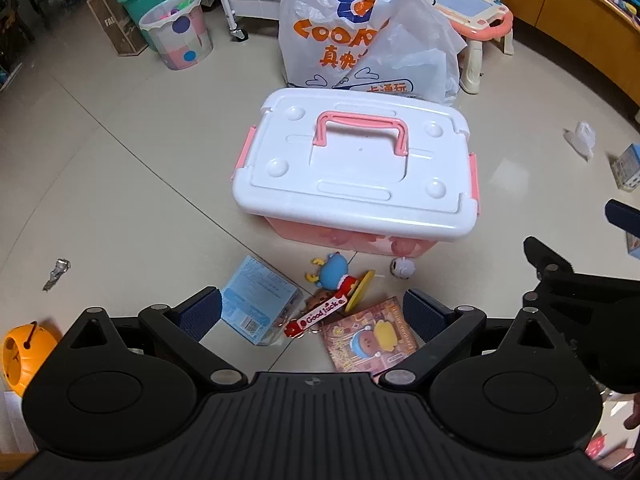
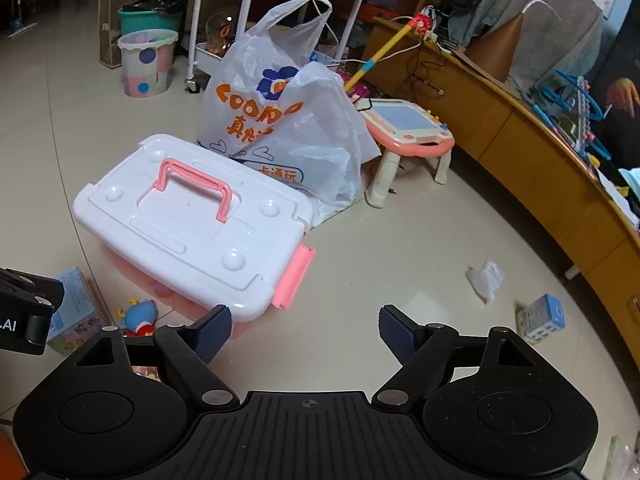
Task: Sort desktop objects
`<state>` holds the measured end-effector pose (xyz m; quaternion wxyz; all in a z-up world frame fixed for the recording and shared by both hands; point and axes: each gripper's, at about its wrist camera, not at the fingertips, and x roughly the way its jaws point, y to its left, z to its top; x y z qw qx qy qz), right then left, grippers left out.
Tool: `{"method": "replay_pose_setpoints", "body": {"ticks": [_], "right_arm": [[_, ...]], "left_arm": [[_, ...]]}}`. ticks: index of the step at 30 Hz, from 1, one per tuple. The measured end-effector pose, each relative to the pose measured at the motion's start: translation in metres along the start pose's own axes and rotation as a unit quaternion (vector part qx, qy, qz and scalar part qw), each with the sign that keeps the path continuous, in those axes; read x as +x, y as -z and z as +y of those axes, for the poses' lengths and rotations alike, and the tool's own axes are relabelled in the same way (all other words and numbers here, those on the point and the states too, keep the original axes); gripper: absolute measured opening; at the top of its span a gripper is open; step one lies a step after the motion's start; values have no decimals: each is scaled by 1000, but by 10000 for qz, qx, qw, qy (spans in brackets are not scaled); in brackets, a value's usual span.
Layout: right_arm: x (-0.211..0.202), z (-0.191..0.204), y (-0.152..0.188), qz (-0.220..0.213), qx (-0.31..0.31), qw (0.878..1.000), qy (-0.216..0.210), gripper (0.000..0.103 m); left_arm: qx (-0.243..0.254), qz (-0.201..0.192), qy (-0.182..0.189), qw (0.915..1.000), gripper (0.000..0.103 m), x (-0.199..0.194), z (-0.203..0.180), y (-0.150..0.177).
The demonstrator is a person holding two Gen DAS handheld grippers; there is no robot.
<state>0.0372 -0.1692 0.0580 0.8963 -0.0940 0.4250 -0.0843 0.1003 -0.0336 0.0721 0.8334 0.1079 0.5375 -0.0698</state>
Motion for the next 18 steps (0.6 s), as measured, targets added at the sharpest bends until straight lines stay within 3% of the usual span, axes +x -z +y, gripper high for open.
{"method": "replay_pose_setpoints", "body": {"ticks": [7, 12, 18], "right_arm": [[2, 2, 12, 146, 85, 9999, -32, 80], [3, 2, 19, 235, 173, 9996, -54, 88], [8, -2, 25, 365, 305, 9989, -52, 89]], "left_arm": [[138, 84, -9, 9999, 99, 3, -1, 9], [237, 10, -43, 9997, 101, 0, -3, 13], [226, -138, -77, 9996, 102, -4, 2, 14]]}}
